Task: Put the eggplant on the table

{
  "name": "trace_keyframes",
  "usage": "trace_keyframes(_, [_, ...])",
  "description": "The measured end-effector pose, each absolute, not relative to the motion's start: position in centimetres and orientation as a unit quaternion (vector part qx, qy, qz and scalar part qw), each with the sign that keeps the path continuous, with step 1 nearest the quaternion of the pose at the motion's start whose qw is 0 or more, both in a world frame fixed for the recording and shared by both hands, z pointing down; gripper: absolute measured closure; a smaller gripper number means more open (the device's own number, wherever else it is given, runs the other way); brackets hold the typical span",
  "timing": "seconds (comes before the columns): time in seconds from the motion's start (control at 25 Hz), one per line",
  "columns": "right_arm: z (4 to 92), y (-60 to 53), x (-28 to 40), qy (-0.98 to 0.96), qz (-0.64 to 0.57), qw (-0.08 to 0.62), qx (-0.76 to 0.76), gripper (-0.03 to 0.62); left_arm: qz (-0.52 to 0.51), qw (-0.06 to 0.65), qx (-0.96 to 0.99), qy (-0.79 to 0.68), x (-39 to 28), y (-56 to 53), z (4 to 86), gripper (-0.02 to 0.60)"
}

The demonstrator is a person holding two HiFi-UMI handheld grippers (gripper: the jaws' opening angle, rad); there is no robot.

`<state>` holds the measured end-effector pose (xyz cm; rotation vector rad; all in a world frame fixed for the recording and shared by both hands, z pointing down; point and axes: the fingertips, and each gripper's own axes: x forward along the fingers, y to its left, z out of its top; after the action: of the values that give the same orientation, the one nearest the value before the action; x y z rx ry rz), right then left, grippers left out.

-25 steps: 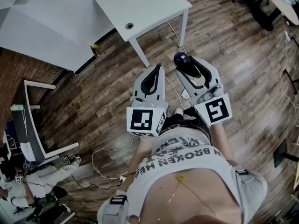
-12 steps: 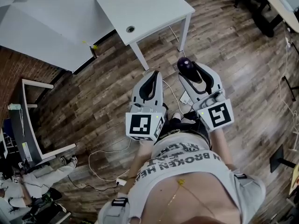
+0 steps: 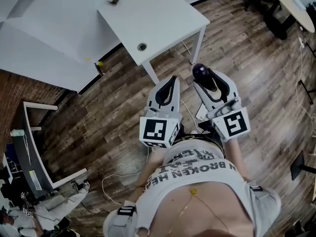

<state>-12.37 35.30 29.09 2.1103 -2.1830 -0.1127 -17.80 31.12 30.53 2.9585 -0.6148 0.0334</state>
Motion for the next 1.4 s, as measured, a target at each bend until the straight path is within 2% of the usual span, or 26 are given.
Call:
trace_keyframes(0.76, [30.9,21.5,-14.0,-0.715,-0.03,0.07,0.695,0.387,0.018,0.061,0.983,-0.172,-18.2,18.2,31.8,0.583])
trace_keyframes(1.4, [31.4,17.7,-12.5,-0.71,-0.021,0.078,0.7,0.387,0.021,0.07,0.983,-0.167,-16.8,14.1,32.4,0.583])
